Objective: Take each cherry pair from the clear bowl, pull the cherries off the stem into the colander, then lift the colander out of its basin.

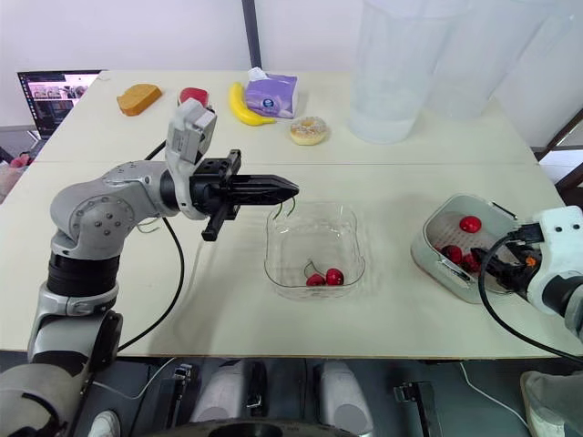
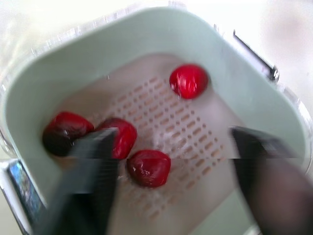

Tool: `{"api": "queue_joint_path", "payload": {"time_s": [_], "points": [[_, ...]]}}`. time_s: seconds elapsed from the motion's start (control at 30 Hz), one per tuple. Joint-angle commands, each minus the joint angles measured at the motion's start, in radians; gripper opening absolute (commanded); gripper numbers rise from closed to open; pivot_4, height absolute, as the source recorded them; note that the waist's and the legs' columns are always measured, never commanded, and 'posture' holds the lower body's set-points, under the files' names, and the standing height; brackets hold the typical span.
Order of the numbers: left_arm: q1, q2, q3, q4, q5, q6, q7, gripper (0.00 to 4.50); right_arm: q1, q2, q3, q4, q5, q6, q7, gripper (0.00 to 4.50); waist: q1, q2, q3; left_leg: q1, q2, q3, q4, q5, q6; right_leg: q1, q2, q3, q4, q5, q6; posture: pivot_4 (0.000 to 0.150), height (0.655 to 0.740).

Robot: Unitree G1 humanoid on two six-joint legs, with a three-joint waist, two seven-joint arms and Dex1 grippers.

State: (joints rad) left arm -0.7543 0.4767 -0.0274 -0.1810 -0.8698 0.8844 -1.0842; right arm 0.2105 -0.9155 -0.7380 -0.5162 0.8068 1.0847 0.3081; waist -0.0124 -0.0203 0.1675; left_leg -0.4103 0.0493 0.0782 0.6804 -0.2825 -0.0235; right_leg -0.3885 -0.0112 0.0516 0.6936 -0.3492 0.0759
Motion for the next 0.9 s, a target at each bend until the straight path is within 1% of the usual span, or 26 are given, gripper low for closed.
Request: {"api": "queue_joint_path", "payload": {"time_s": [0.03,0.13,0.23,0.27,0.33,0.4,0.47,0.53,0.6,0.73,0.83,0.9], "points": [[-0.016,0.012,-0.001,-0.02,0.003,-0.018,-0.017,0.0,-0.079,-0.017,-0.124,-0.073,0.09,0.008,0.032,4.47,-0.001,0.0,0.0,0.0,0.0,0.0,0.0,0.0,0.0,0.0,0.0,0.0,0.0,0.0,0.0,0.15,0.74],[-0.016,0.016,0.001,-0.021,0.007,-0.018,-0.021,0.0,-0.164,-0.034,-0.171,-0.101,0.212,0.019,0.063,4.47,-0.005,0.0,0.0,0.0,0.0,0.0,0.0,0.0,0.0,0.0,0.001,0.0,0.0,0.0,0.0,0.15,0.74],[-0.015,0.022,0.003,-0.023,0.01,-0.017,-0.023,0.0,-0.223,-0.051,-0.196,-0.143,0.373,-0.001,0.115,4.47,-0.002,0.0,0.0,0.0,0.0,0.0,0.0,0.0,0.0,0.0,0.001,0.0,0.0,0.0,0.0,0.15,0.74],[-0.011,0.028,0.002,-0.028,0.015,-0.02,-0.026,0.0,-0.225,-0.049,-0.194,-0.176,0.431,-0.022,0.152,4.47,-0.002,0.0,0.0,0.0,0.0,0.0,0.0,0.0,0.0,0.0,0.001,0.0,0.0,0.0,0.0,0.15,0.74],[-0.003,0.038,0.0,-0.035,0.022,-0.025,-0.03,0.0,-0.195,-0.032,-0.193,-0.232,0.497,-0.056,0.218,4.47,0.0,0.0,0.0,0.0,0.0,0.0,0.0,0.0,0.001,0.0,0.0,0.0,0.0,0.0,0.0,0.15,0.74],[0.003,0.044,0.001,-0.041,0.022,-0.025,-0.029,0.0,-0.116,-0.008,-0.192,-0.291,0.481,-0.089,0.294,4.47,0.004,-0.001,0.001,0.0,0.0,-0.001,0.0,-0.001,0.001,0.001,0.0,-0.001,-0.002,0.0,0.0,0.15,0.74],[0.009,0.046,0.005,-0.048,0.021,-0.022,-0.022,0.0,-0.021,0.022,-0.166,-0.347,0.415,-0.139,0.361,4.47,0.004,0.0,0.0,0.0,0.0,-0.002,0.0,-0.001,0.002,0.004,0.0,-0.002,-0.005,0.001,0.001,0.15,0.74],[0.021,0.053,0.005,-0.06,0.029,-0.026,-0.021,0.0,0.07,0.06,-0.123,-0.381,0.312,-0.206,0.41,4.47,0.001,-0.001,0.001,0.0,0.0,-0.002,0.0,-0.002,0.003,0.005,-0.001,-0.002,-0.007,0.002,0.003,0.15,0.74],[0.029,0.058,0.006,-0.066,0.031,-0.027,-0.022,0.0,0.129,0.083,-0.09,-0.392,0.23,-0.268,0.443,4.47,0.0,-0.001,0.001,0.0,0.0,-0.001,0.001,-0.002,0.004,0.006,-0.001,-0.002,-0.008,0.003,0.005,0.15,0.74],[0.043,0.07,0.007,-0.084,0.031,-0.025,-0.014,0.0,0.176,0.135,-0.047,-0.373,0.135,-0.379,0.472,4.47,-0.003,0.0,0.0,0.002,0.0,-0.001,0.001,-0.004,0.007,0.007,-0.001,-0.002,-0.009,0.003,0.005,0.15,0.74],[0.063,0.083,0.015,-0.098,0.037,-0.023,0.003,0.0,0.208,0.155,-0.039,-0.356,0.106,-0.434,0.505,4.47,-0.001,0.0,0.0,0.002,0.0,-0.002,0.001,-0.004,0.006,0.008,0.0,-0.002,-0.009,0.003,0.004,0.15,0.74],[0.111,0.117,0.032,-0.111,0.06,-0.033,0.021,0.0,0.215,0.157,-0.028,-0.356,0.097,-0.454,0.508,4.47,-0.004,0.0,0.0,0.002,0.0,-0.001,0.001,-0.003,0.006,0.008,-0.001,-0.001,-0.009,0.003,0.004,0.15,0.74]]}}
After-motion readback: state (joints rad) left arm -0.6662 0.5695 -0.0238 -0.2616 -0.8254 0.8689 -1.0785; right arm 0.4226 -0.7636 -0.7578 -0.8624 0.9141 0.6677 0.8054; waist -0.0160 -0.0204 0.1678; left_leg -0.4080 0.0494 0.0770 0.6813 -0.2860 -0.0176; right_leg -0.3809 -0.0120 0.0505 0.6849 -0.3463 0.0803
